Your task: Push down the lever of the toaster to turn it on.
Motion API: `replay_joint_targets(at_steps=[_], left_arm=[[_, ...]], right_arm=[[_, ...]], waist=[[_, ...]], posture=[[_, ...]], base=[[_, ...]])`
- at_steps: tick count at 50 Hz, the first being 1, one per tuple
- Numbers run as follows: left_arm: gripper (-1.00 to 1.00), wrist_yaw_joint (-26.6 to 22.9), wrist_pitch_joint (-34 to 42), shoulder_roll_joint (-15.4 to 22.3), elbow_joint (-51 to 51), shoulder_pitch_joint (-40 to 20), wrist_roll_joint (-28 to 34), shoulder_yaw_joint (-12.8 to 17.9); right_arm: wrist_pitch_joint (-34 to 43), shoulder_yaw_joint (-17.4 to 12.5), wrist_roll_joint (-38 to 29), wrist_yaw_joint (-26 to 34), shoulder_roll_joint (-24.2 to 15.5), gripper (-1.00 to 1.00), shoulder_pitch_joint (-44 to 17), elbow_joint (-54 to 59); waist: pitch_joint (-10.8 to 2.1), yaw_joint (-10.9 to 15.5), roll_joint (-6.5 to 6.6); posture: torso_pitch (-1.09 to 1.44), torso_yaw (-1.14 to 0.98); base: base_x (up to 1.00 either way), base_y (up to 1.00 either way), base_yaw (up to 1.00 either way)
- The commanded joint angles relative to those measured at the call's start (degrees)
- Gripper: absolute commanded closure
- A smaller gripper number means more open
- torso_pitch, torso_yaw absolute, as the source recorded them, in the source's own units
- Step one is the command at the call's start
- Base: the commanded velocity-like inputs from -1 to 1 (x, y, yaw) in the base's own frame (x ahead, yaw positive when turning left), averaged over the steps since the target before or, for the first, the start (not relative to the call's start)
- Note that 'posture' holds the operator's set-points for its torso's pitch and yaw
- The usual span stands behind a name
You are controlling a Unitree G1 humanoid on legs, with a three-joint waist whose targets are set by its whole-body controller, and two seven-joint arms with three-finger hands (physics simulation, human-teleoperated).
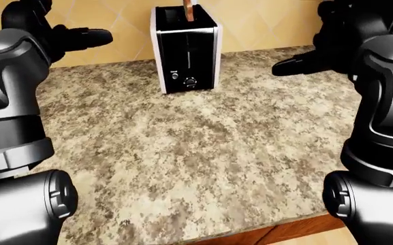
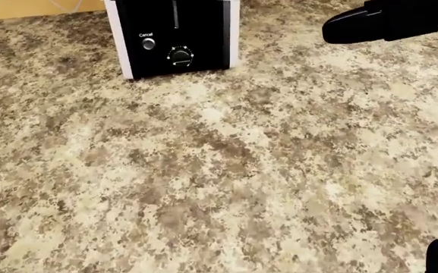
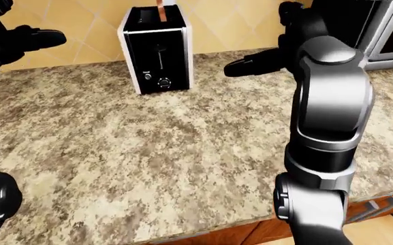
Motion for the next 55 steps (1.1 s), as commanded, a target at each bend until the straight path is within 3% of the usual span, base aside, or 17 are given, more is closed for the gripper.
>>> replay_joint_targets(at_steps=[1,2,3,5,13,35,43,55], left_arm=[[-1.0,-0.03,-1.14,0.87,-0.99,-1.06,0.04,0.57],[-1.0,0.04,-1.22,0.9,-0.63,-1.09,0.07,0.61],[-1.0,0.11,-1.25,0.97,-0.36,-1.17,-0.03,0.77],[-1.0,0.2,-1.09,1.18,-0.31,-1.29,-0.21,0.89],[-1.0,0.09,-1.35,1.17,0.04,-1.32,0.29,0.23],[-1.0,-0.35,-1.5,0.32,0.01,-0.71,1.19,0.08],[-1.0,-0.47,-1.29,0.21,0.08,-0.71,1.6,0.06],[-1.0,-0.46,-1.12,-0.01,-0.47,-0.53,2.07,0.04]], right_arm=[[-1.36,0.01,0.03,0.21,-0.23,-1.0,-1.4,-0.63],[-1.28,0.03,-0.02,0.29,-0.25,-1.0,-1.47,-0.72],[-1.27,0.04,-0.1,0.36,-0.36,-1.0,-1.48,-0.72],[-0.9,0.04,-0.21,0.53,-0.51,-1.0,-1.64,-0.93],[-0.65,-0.38,-0.15,0.67,-0.37,-1.0,-1.85,-1.34],[-2.95,-0.03,1.01,-0.79,1.01,-1.0,-2.75,2.16],[-3.69,0.41,1.1,-0.96,1.6,-1.0,-4.17,4.08],[-4.93,0.85,1.26,-1.17,2.5,-1.0,-4.69,6.2]], waist=[[-1.26,0.19,0.62],[-1.59,0.02,1.37],[-1.32,-0.12,-0.08],[-1.76,0.14,0.2],[-1.25,0.55,-0.4],[-3.19,0.54,0.36],[-4.66,0.71,0.3],[-8.64,0.96,0.09]], posture=[[0.0,0.0],[0.0,0.0],[0.0,0.0],[0.0,0.0],[0.0,0.0],[-0.07,0.0],[-0.11,0.0],[-0.23,0.0]], base=[[0.0,0.0,0.0],[0.0,0.0,0.0],[0.0,0.0,0.0],[0.0,0.0,0.0],[0.0,0.0,0.0],[0.0,0.0,0.0],[0.0,0.0,0.0],[0.0,0.0,0.0]])
